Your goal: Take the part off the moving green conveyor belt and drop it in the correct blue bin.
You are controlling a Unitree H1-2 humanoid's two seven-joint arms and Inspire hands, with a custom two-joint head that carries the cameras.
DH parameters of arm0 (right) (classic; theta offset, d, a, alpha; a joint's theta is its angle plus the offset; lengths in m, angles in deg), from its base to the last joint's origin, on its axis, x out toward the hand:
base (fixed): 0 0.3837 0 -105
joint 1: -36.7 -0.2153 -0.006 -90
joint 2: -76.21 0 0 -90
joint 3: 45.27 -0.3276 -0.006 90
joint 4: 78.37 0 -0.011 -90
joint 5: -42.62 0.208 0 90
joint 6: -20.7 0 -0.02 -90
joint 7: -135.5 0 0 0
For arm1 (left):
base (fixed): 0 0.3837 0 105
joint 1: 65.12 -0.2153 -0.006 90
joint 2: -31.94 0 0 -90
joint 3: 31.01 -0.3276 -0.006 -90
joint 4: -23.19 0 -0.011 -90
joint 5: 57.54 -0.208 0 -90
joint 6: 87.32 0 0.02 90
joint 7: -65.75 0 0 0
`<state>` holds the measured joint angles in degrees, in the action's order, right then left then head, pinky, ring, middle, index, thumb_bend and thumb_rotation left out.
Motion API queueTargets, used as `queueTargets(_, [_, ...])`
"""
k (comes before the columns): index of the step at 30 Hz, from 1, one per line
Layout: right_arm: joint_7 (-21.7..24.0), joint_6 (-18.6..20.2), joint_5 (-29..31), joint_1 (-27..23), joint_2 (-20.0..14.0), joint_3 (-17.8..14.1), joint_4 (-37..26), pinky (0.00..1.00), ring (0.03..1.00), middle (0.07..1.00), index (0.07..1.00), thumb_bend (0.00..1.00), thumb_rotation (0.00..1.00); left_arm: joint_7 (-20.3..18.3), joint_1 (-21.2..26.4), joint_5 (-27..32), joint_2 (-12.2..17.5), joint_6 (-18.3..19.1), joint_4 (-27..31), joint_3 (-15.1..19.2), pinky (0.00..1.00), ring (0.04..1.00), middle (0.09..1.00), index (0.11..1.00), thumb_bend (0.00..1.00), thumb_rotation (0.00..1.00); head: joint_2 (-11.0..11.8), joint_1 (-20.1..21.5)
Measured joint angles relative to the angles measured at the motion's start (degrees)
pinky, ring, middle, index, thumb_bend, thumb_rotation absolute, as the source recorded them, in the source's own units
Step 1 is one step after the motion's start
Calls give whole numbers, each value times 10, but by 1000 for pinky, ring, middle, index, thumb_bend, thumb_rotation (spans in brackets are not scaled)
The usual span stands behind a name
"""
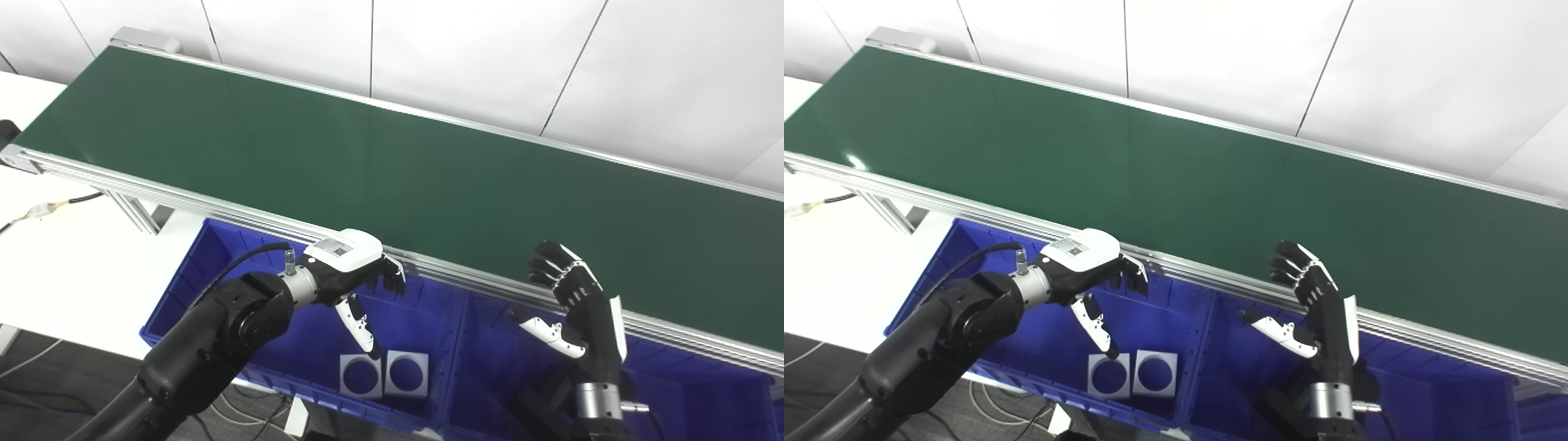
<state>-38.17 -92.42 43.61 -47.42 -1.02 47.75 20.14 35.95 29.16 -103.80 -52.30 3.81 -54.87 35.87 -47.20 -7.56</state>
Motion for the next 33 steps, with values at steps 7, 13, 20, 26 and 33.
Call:
queueTargets(7, [-1, -1, 0, -1, -1, 0, 6, 681, 745, 800, 764, 803, 244, 11, -23, 166, -47, 15, 57, 60, 531, 619, 671, 707, 1000, 354, 11, -9])
queueTargets(13, [6, -2, 8, -2, -8, 0, 21, 678, 748, 800, 761, 803, 240, 34, -74, 346, -129, 36, 70, 99, 661, 731, 788, 780, 974, 318, 23, -14])
queueTargets(20, [15, -5, 12, -7, -16, -2, 38, 669, 751, 803, 761, 809, 242, 94, -95, 401, -174, -58, -28, 106, 752, 819, 854, 833, 980, 259, 39, -12])
queueTargets(26, [15, -5, 3, -7, -16, -4, 47, 666, 741, 826, 769, 797, 218, 156, -96, 363, -195, -153, -136, 102, 744, 833, 884, 856, 879, 115, 60, 97])
queueTargets(33, [-57, -24, -48, -7, 10, 24, 70, 660, 740, 838, 773, 802, 234, 206, -88, 326, -182, -238, -228, 109, 761, 847, 896, 848, 836, 44, 102, 283])
